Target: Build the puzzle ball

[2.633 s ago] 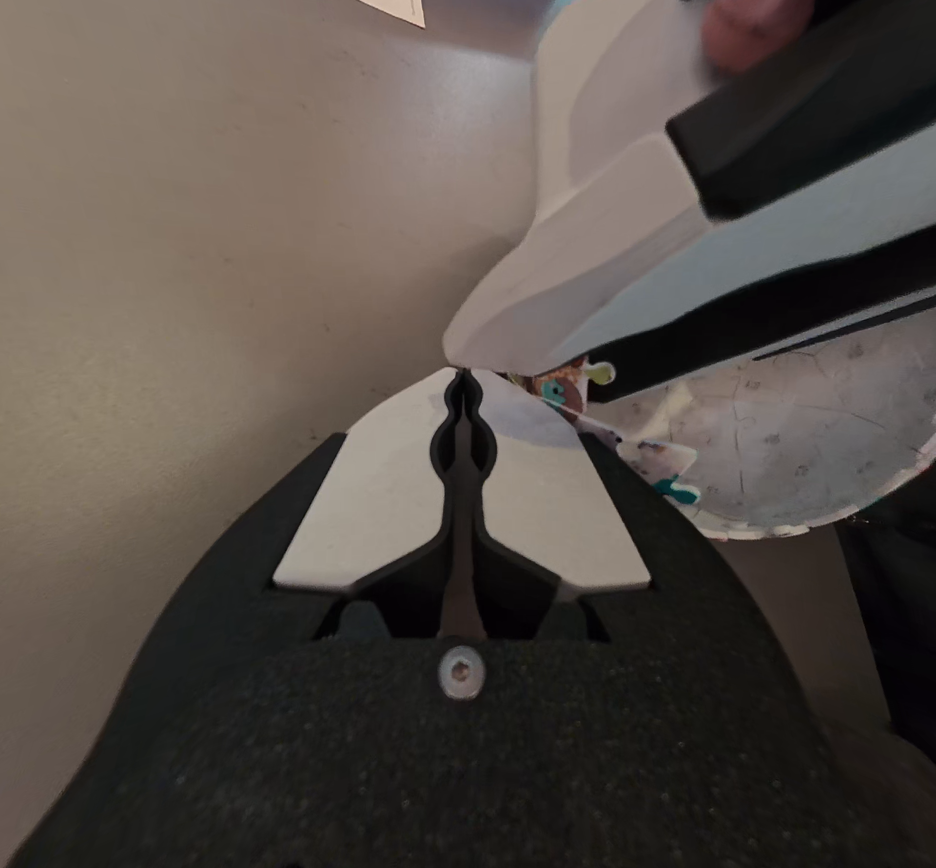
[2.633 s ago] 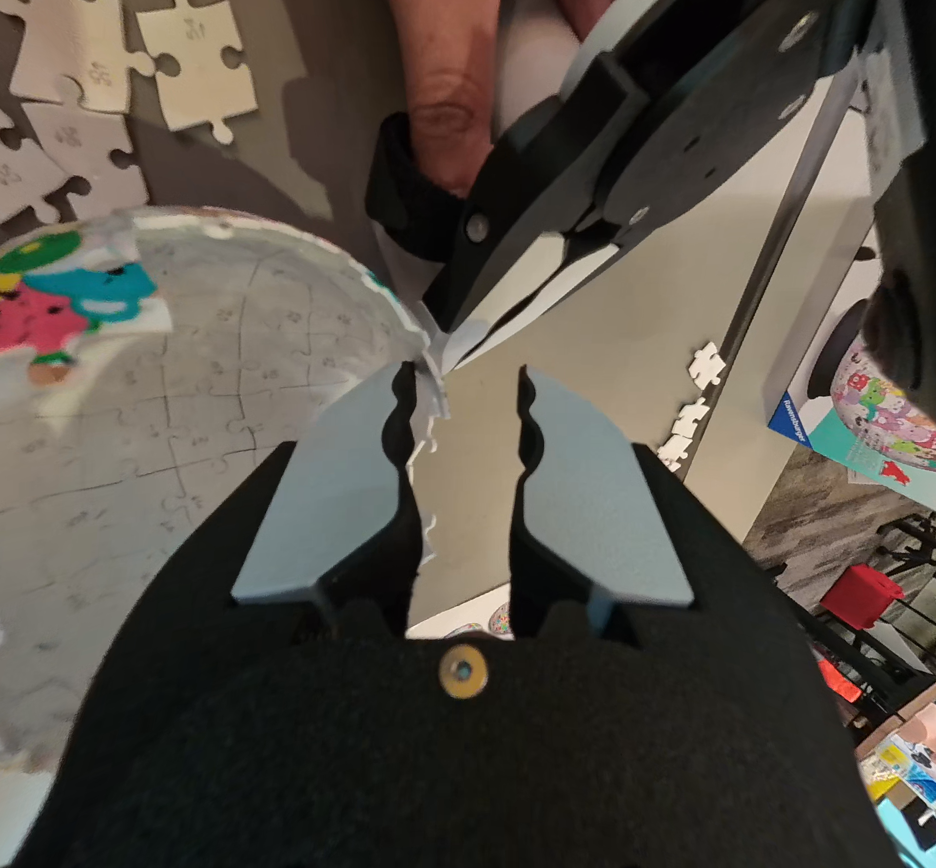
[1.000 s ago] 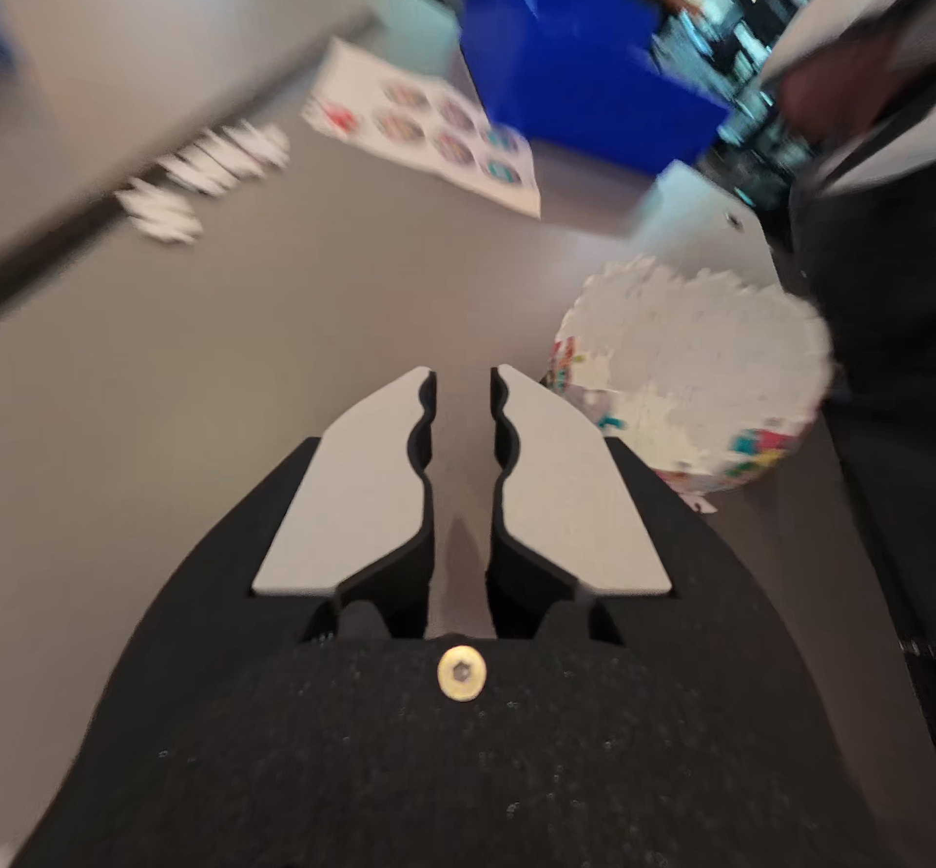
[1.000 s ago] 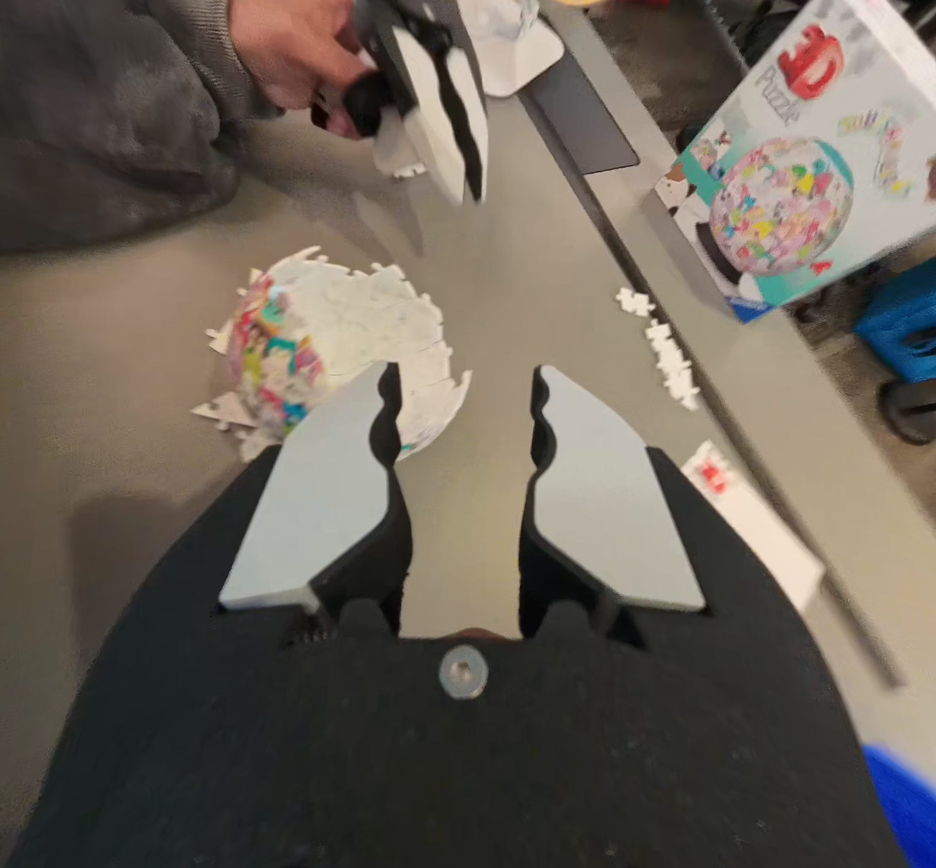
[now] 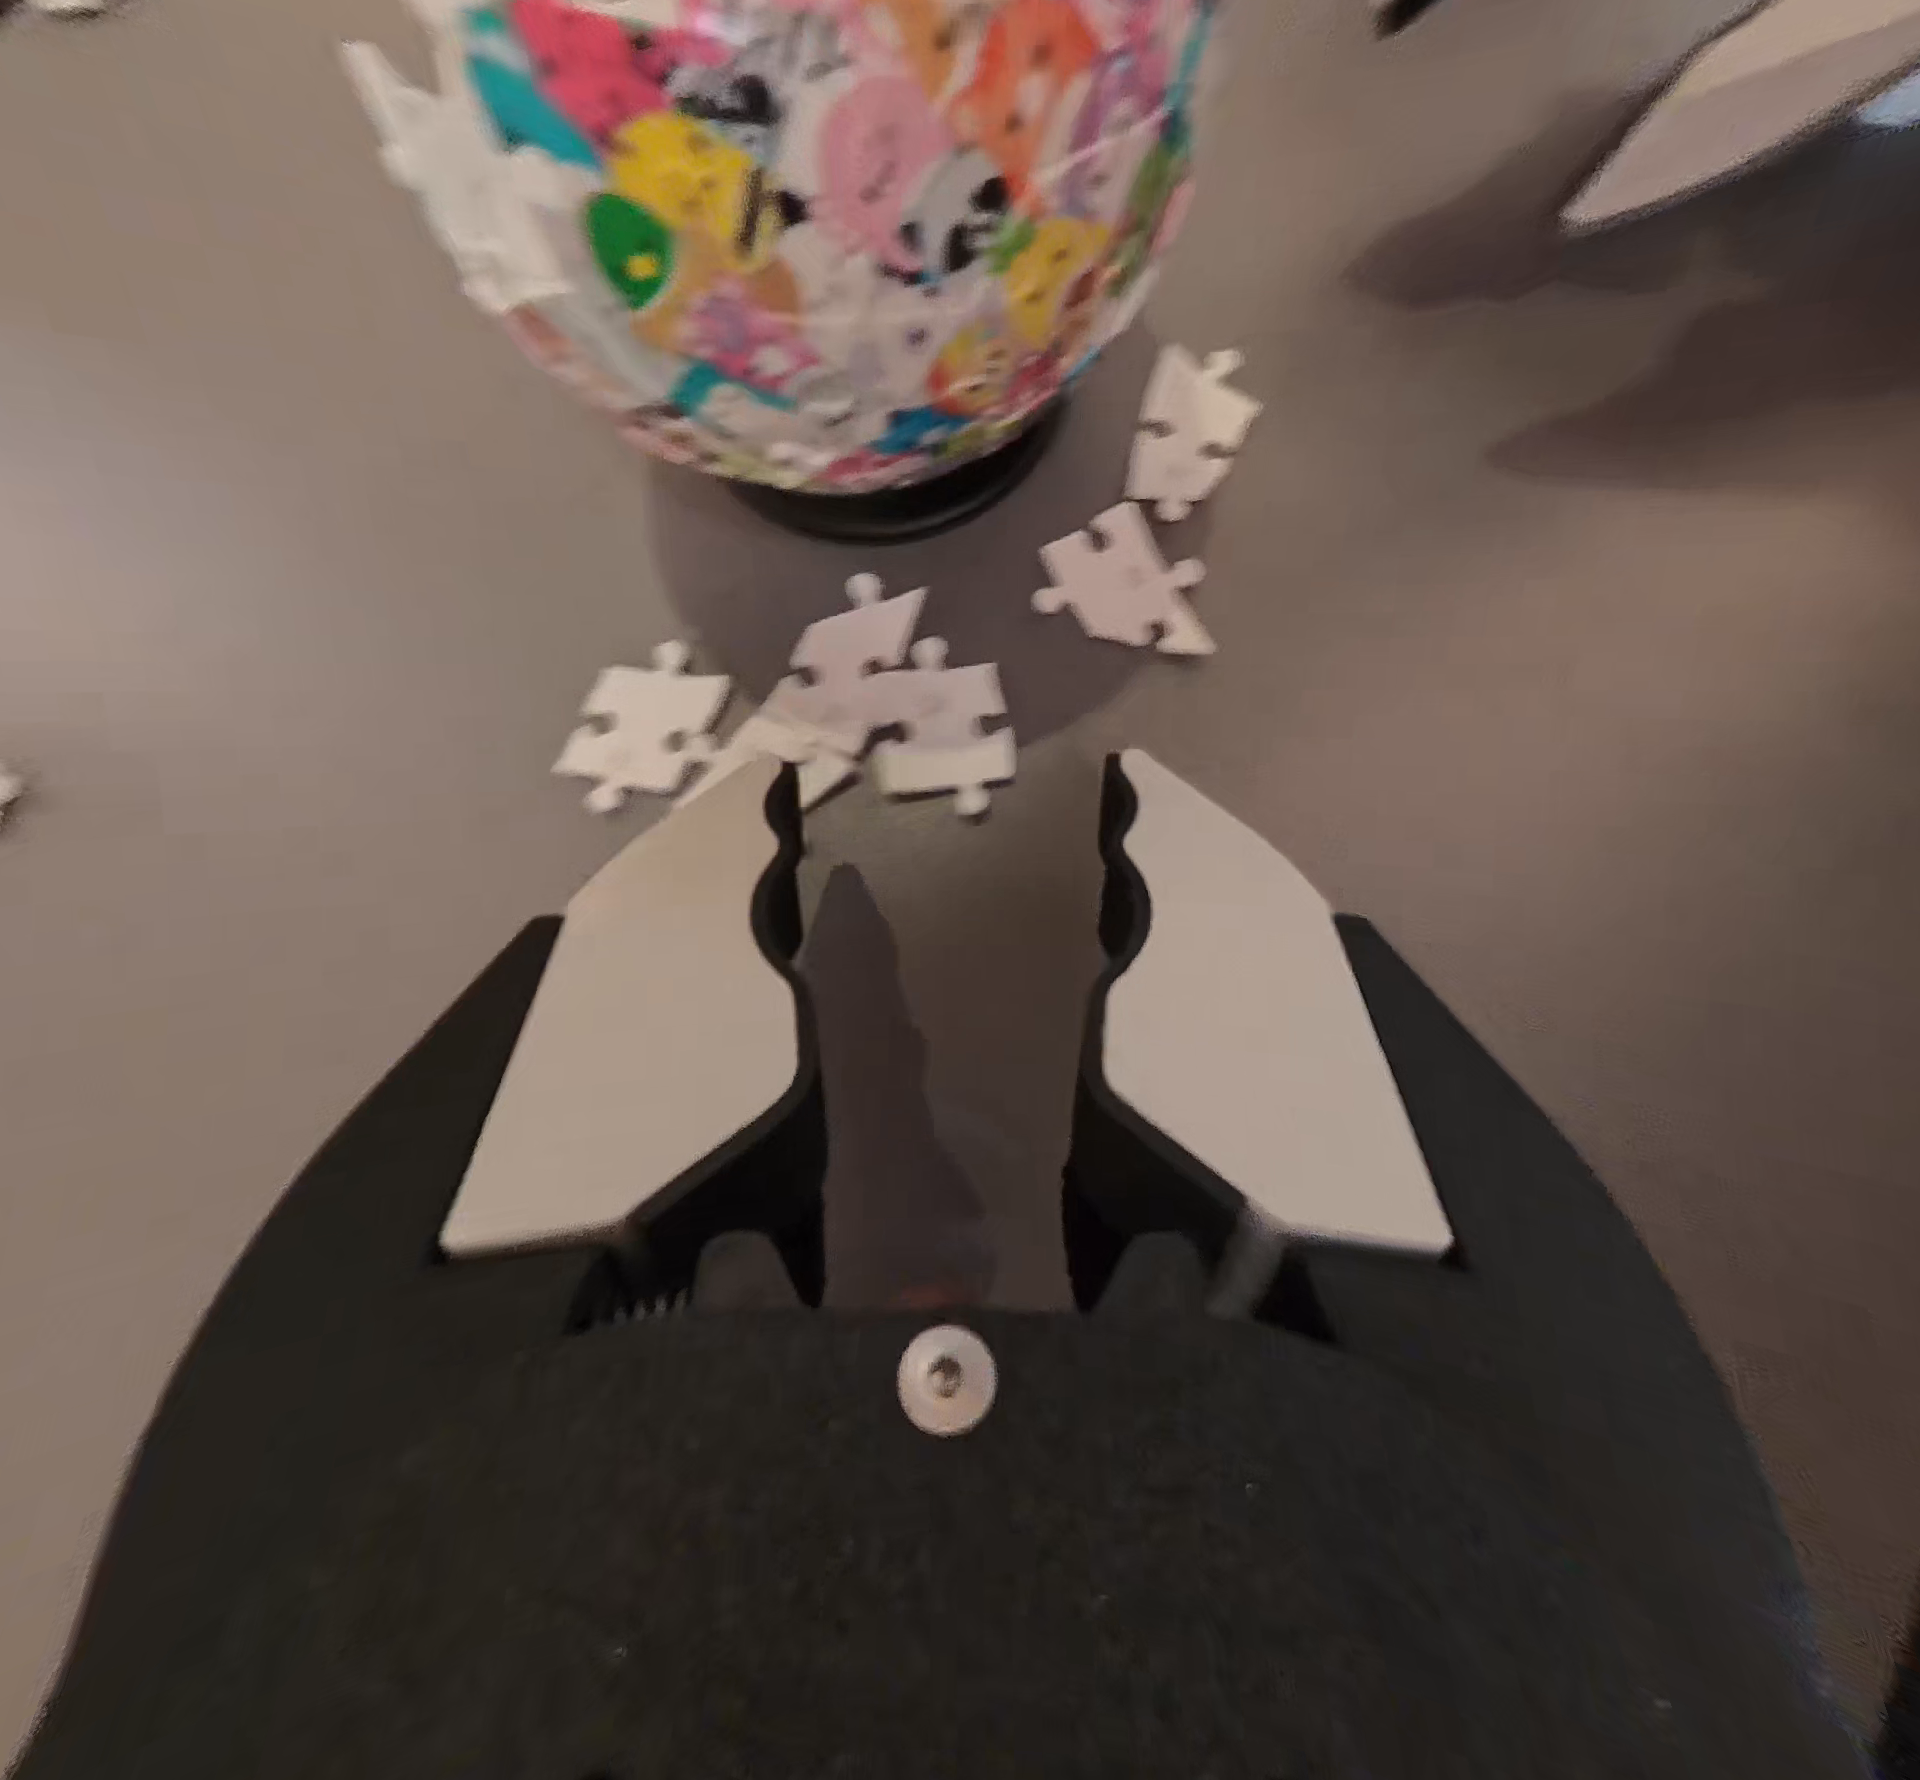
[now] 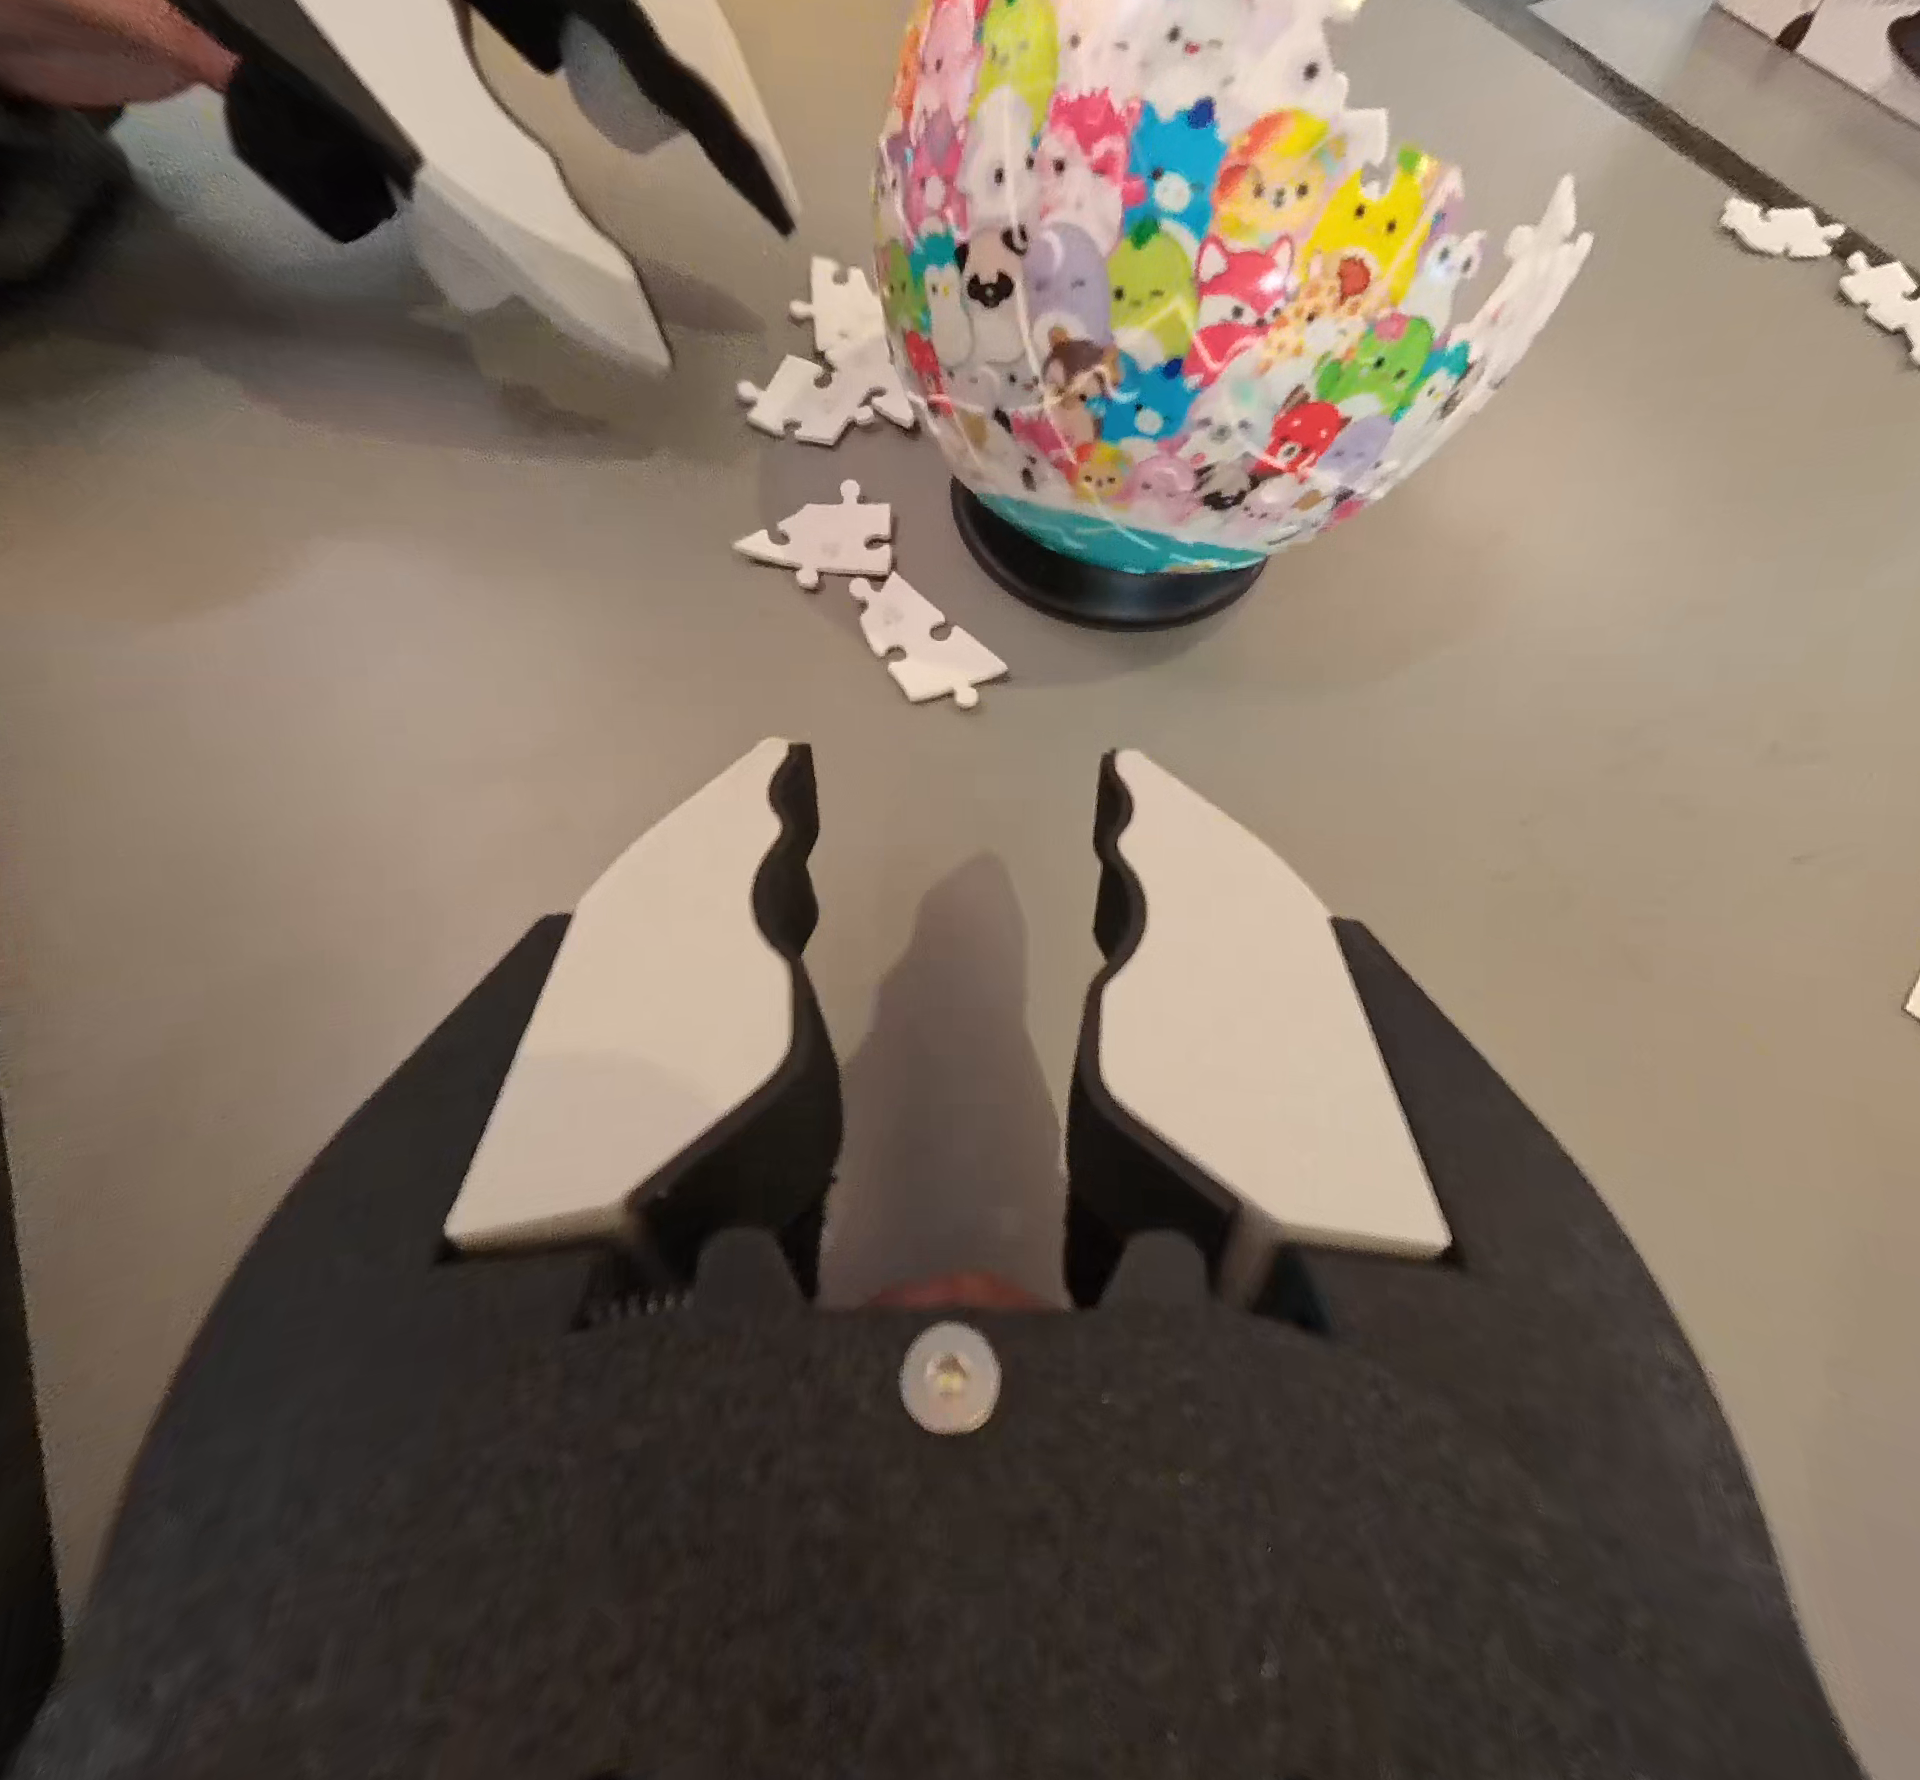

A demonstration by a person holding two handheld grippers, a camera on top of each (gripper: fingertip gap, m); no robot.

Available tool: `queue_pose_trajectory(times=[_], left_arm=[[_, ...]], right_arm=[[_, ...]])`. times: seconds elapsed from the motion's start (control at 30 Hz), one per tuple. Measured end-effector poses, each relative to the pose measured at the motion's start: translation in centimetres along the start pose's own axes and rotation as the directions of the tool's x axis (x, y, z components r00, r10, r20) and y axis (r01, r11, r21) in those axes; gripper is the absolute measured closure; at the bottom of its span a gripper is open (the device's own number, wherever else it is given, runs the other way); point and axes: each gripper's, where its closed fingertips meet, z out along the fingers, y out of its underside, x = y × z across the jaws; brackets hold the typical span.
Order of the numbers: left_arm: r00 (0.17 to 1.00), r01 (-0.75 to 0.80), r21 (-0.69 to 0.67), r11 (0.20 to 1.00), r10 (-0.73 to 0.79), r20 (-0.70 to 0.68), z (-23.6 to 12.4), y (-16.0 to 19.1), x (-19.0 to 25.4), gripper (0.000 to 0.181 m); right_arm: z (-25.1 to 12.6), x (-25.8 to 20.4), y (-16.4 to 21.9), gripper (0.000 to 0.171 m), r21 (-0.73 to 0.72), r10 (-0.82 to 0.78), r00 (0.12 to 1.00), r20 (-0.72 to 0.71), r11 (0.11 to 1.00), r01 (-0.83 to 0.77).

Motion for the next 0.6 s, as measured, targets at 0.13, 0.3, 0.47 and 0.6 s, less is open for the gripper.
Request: queue_pose_trajectory(times=[0.13,0.3,0.47,0.6], left_arm=[[0.994,0.107,0.047,0.993,-0.108,0.018,-1.1,0.5,-2.5,0.126],[0.992,0.126,0.001,0.992,-0.126,0.000,-0.4,1.3,-3.6,0.126],[0.995,0.097,-0.020,0.995,-0.097,0.014,0.3,1.0,-4.6,0.125],[0.990,0.140,0.021,0.990,-0.140,0.003,-0.1,0.8,-5.7,0.125]], right_arm=[[0.1,0.0,-0.1,0.122,0.013,0.019,1.000,0.012,1.000,-0.019],[0.3,0.7,0.2,0.124,0.008,0.053,0.999,0.010,0.999,-0.053],[0.2,1.6,-0.2,0.125,0.049,0.070,0.998,0.005,0.996,-0.070],[-0.4,3.3,-0.9,0.118,0.120,0.074,0.997,-0.036,0.990,-0.069]])
